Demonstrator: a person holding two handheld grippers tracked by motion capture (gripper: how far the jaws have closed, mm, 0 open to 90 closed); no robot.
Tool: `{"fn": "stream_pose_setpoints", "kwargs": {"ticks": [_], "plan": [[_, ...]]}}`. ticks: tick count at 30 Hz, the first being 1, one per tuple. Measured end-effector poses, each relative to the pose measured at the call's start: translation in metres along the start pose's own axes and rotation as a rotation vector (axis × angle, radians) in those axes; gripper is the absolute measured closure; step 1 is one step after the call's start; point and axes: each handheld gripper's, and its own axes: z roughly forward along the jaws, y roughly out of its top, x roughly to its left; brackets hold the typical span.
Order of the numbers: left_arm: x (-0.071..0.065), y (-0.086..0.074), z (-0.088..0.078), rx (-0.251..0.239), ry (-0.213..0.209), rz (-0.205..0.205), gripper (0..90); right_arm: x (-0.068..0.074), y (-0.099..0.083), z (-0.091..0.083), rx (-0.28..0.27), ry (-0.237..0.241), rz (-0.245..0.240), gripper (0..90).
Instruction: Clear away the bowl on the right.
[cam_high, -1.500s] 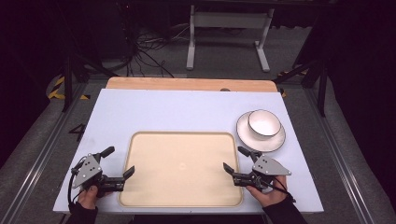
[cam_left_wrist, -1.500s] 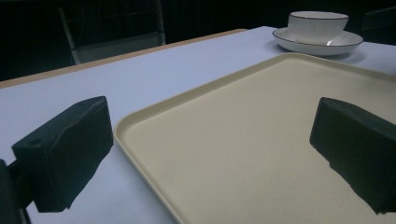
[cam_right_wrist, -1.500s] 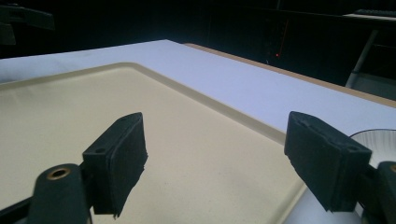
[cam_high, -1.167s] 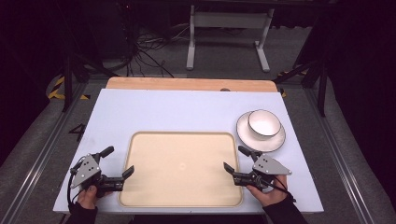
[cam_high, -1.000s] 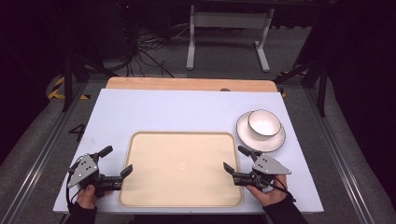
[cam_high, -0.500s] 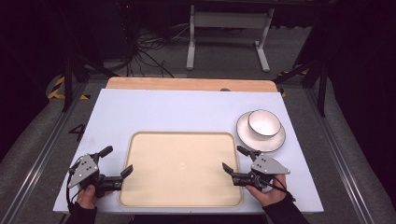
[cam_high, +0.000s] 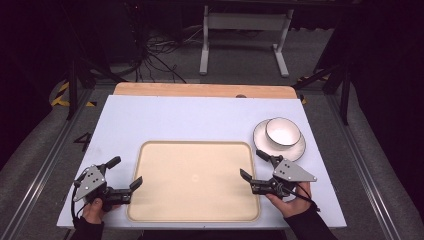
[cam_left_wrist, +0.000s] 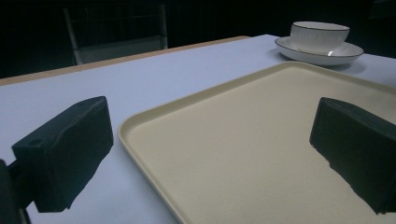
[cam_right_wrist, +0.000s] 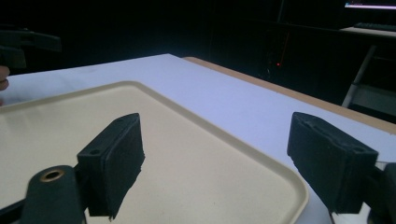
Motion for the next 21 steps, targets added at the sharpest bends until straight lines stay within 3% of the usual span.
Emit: {"fn": "stream_pose_setpoints", "kwargs": {"ticks": [8, 12, 21], "plan": [[-0.001, 0.0, 0.0, 0.001, 0.002, -0.001, 0.2, 0.0, 0.015, 0.001, -0.02, 0.005, -0.018, 17.3], [-0.001, 0.0, 0.0, 0.002, 0.002, 0.001, 0.1, -0.001, 0.019, 0.003, -0.001, 0.016, 0.002, 15.0], [-0.001, 0.0, 0.0, 0.002, 0.002, -0.001, 0.1, -0.004, 0.025, 0.009, 0.028, 0.016, -0.022, 14.8]]}}
